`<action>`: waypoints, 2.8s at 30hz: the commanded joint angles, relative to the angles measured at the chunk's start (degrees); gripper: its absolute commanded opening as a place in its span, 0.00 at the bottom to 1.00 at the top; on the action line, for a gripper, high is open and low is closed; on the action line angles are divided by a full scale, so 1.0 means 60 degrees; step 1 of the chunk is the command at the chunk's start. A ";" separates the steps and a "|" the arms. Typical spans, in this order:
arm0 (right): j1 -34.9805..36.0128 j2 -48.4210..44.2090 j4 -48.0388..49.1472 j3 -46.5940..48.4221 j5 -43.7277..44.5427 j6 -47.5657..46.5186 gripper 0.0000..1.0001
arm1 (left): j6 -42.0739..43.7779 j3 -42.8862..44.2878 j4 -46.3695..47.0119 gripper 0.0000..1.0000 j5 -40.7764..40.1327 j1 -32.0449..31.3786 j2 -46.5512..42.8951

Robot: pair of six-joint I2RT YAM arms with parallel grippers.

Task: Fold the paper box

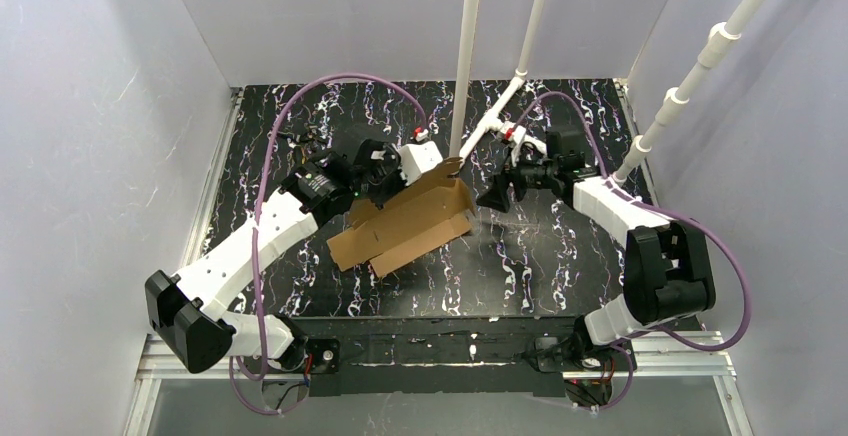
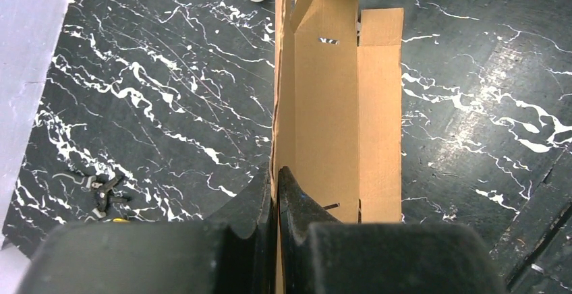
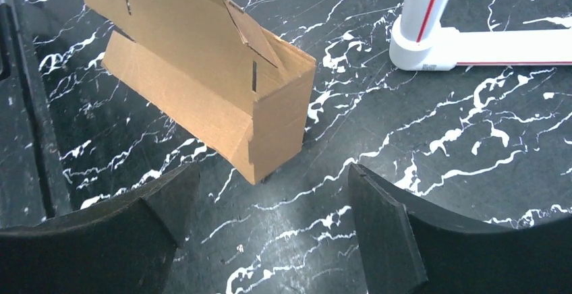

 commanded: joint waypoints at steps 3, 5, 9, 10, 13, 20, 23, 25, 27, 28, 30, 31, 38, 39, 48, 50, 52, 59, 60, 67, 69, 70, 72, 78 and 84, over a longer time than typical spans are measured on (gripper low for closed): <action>0.1425 0.0228 0.1571 0.0411 0.2606 0.1628 0.93 | -0.0003 0.0651 -0.0099 0.00 -0.0354 -0.0045 -0.0151; 0.1682 0.0492 0.1866 0.0506 0.3385 0.1804 0.93 | -0.0162 0.0710 -0.0099 0.00 -0.0318 -0.0045 -0.0099; 0.1793 0.1096 0.2513 0.0665 0.3899 0.1905 0.91 | -0.0482 0.0617 -0.0012 0.00 -0.0206 -0.0034 -0.0176; 0.1799 0.1207 0.2750 0.0615 0.3872 0.1911 0.90 | -0.0553 0.0560 0.0047 0.00 -0.0133 -0.0042 -0.0223; 0.1816 0.1517 0.3303 0.0538 0.3897 0.1923 0.81 | -0.0873 0.0482 0.0123 0.00 0.0141 -0.0045 -0.0307; 0.1517 0.0798 0.4766 -0.0467 0.2921 0.1872 0.62 | -0.1563 0.0434 -0.0174 0.00 0.0719 0.0011 -0.0685; 0.1318 0.0491 0.5379 -0.0782 0.2107 0.1996 0.50 | -0.1902 0.0284 -0.0245 0.00 0.1218 0.0189 -0.0872; 0.1302 0.0459 0.5393 -0.0826 0.1806 0.1963 0.40 | -0.2215 0.0089 -0.0113 0.00 0.1747 0.0440 -0.1000; 0.1302 0.0480 0.5497 -0.0913 0.1574 0.1912 0.32 | -0.2554 -0.0075 0.0028 0.00 0.2352 0.0725 -0.1097; 0.1302 0.0491 0.5643 -0.0996 0.1487 0.1950 0.29 | -0.2704 -0.0113 0.0087 0.00 0.2631 0.0836 -0.1127; 0.1302 0.0495 0.5874 -0.1137 0.1413 0.1916 0.26 | -0.3010 -0.0218 0.0199 0.00 0.3181 0.1005 -0.1136; 0.1302 0.0495 0.5946 -0.1214 0.1390 0.1870 0.25 | -0.3158 -0.0246 0.0255 0.00 0.3480 0.1085 -0.1085; 0.1302 0.0412 0.6460 -0.1739 0.1113 0.1401 0.22 | -0.4397 -0.0576 0.0651 0.00 0.5060 0.1490 -0.0469; 0.1302 0.0397 0.6475 -0.1790 0.1109 0.1370 0.22 | -0.4551 -0.0644 0.0705 0.00 0.5163 0.1547 -0.0399; 0.1288 0.0407 0.6463 -0.2027 0.1299 0.1136 0.21 | -0.6002 -0.1236 0.1265 0.00 0.5850 0.2217 -0.0028; 0.1266 0.0393 0.6440 -0.2033 0.1318 0.1129 0.21 | -0.5893 -0.1179 0.1026 0.00 0.5658 0.2278 0.0014; 0.1233 0.0400 0.6415 -0.2035 0.1310 0.1135 0.21 | -0.5831 -0.1150 0.0864 0.00 0.5594 0.2332 0.0108; 0.1214 0.0490 0.6320 -0.2021 0.1195 0.1181 0.21 | -0.5847 -0.1161 0.0733 0.00 0.5727 0.2406 0.0488; 0.1214 0.0502 0.6306 -0.2013 0.1203 0.1172 0.21 | -0.5840 -0.1136 0.0680 0.00 0.5733 0.2421 0.0543; 0.1201 0.0617 0.6163 -0.1811 0.1534 0.1378 0.18 | -0.5995 -0.1129 0.0478 0.01 0.5852 0.2545 0.0951; 0.1178 0.0690 0.6026 -0.1755 0.1517 0.1380 0.18 | -0.5997 -0.1199 0.0540 0.00 0.5901 0.2561 0.0968; 0.1160 0.0739 0.5895 -0.1691 0.1430 0.1334 0.19 | -0.5963 -0.1216 0.0537 0.00 0.5891 0.2569 0.0969; 0.1089 0.0852 0.5278 -0.1363 0.0966 0.1128 0.29 | -0.5701 -0.1219 0.0465 0.00 0.5686 0.2569 0.0957; 0.0593 0.0254 0.1468 0.0304 -0.0715 -0.1271 0.91 | -0.3895 -0.1012 0.0411 0.00 0.5001 0.2562 0.0512; 0.1082 0.1630 -0.2560 0.3161 -0.1821 -0.3339 0.89 | -0.2553 0.0626 0.0340 0.00 0.5822 0.2347 0.1024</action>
